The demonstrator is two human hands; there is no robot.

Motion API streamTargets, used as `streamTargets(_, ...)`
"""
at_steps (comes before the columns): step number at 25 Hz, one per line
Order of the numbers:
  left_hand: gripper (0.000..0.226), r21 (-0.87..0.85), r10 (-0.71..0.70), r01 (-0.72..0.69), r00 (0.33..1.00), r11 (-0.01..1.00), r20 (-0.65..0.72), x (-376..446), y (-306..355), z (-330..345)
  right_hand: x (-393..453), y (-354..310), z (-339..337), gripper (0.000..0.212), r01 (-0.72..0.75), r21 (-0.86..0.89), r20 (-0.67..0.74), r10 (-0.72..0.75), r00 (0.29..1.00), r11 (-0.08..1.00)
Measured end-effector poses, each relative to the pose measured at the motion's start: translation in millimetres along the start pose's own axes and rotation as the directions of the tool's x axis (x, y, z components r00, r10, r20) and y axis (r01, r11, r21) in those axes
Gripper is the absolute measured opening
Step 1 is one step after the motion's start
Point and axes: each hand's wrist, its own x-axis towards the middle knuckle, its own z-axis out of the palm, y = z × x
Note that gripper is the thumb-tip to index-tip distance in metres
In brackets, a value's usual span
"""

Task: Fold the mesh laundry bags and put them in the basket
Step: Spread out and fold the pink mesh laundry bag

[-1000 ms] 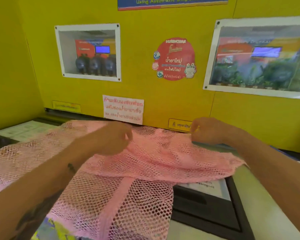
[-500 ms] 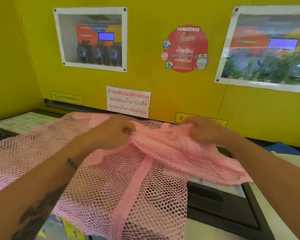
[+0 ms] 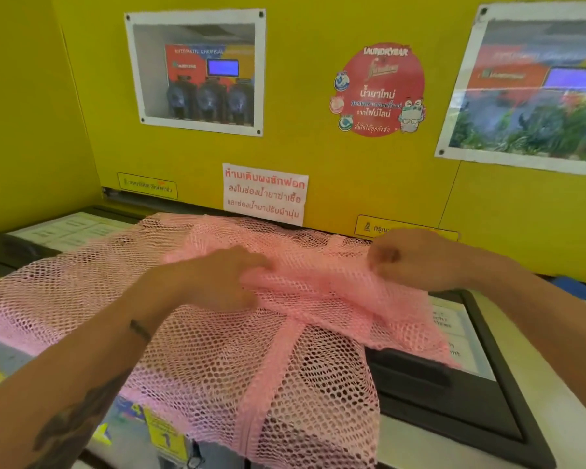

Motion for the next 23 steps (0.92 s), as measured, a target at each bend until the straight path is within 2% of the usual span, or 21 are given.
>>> streamTargets(1, 0.052, 0.027, -0.017, 0.015, 0.997, 1.000, 0.071, 2.7, -0.9, 7.4, -7.5, -9.4, 7.1, 0.014, 0.042, 0.023, 0.051, -0.043, 0.998, 0.999)
streamTargets(2, 0.050, 0.052, -0.041, 0.038, 0.997, 0.998, 0.065, 5.6, -3.7, 11.9, -13.9, -16.0, 15.1, 0.019, 0.082, 0.064, 0.047, -0.085, 0.995, 0.995)
streamTargets(3, 0.045, 0.062, -0.056, 0.055, 0.998, 0.997, 0.019, 7.9, -7.1, 15.2, -19.6, -21.9, 22.1, 0.021, 0.126, 0.064, -0.021, -0.125, 0.992, 0.990)
streamTargets(5, 0.032, 0.040, -0.025, 0.028, 0.996, 0.999, -0.088, 11.5, -11.5, 20.5, -30.7, -33.6, 34.5, 0.020, 0.221, -0.082, -0.187, -0.233, 0.954, 0.972)
streamTargets(6, 0.025, 0.028, 0.009, -0.005, 0.990, 1.000, -0.143, 12.3, -11.3, 21.6, -34.2, -38.9, 38.5, 0.020, 0.241, -0.155, -0.202, -0.270, 0.941, 0.958)
streamTargets(7, 0.023, 0.010, 0.038, -0.037, 0.977, 0.999, -0.209, 12.6, -11.5, 21.2, -37.0, -43.1, 40.2, 0.024, 0.247, -0.185, -0.152, -0.276, 0.949, 0.951)
streamTargets(9, 0.025, -0.013, 0.048, -0.056, 0.938, 0.998, -0.342, 13.3, -10.6, 15.3, -36.9, -42.3, 41.5, 0.025, 0.172, -0.148, 0.041, -0.168, 0.985, 0.974)
streamTargets(10, 0.027, -0.021, 0.044, -0.057, 0.917, 0.998, -0.396, 13.1, -8.6, 11.8, -35.1, -39.4, 42.2, 0.023, 0.131, -0.147, 0.086, -0.119, 0.989, 0.980)
streamTargets(13, 0.029, -0.020, 0.041, -0.058, 0.874, 0.998, -0.484, 10.2, -5.3, 0.1, -25.3, -30.5, 47.5, 0.009, 0.116, -0.192, 0.037, -0.110, 0.993, 0.975)
streamTargets(16, 0.027, 0.008, 0.040, -0.042, 0.866, 0.999, -0.498, -1.1, -4.8, -8.5, -19.4, -34.2, 33.8, 0.014, 0.112, -0.242, -0.007, -0.117, 0.993, 0.964)
streamTargets(18, 0.026, -0.014, 0.001, -0.009, 0.855, 1.000, -0.519, -10.2, -7.1, -16.7, -21.8, -50.9, 9.4, 0.006, 0.138, -0.168, -0.140, -0.163, 0.977, 0.976)
streamTargets(19, 0.026, -0.048, -0.033, 0.008, 0.841, 0.999, -0.540, -15.2, -8.2, -22.8, -25.7, -63.9, -3.8, 0.006, 0.175, -0.084, -0.217, -0.189, 0.958, 0.981)
streamTargets(20, 0.026, -0.080, -0.069, 0.029, 0.829, 0.996, -0.555, -21.6, -8.1, -30.6, -30.2, -78.2, -14.2, 0.008, 0.231, 0.021, -0.237, -0.220, 0.946, 0.973)
streamTargets(21, 0.028, -0.096, -0.110, 0.069, 0.837, 0.993, -0.537, -29.2, -7.4, -39.4, -34.9, -92.7, -20.4, 0.010, 0.289, 0.134, -0.167, -0.266, 0.950, 0.948)
streamTargets(22, 0.030, -0.065, -0.145, 0.129, 0.880, 0.989, -0.452, -36.9, -6.6, -47.7, -40.8, -106.5, -23.1, 0.011, 0.313, 0.199, -0.007, -0.318, 0.948, 0.929)
streamTargets(23, 0.031, 0.001, -0.184, 0.193, 0.936, 0.981, -0.298, -45.6, -6.0, -54.5, -45.1, -118.0, -23.1, 0.015, 0.329, 0.192, 0.181, -0.363, 0.914, 0.924)
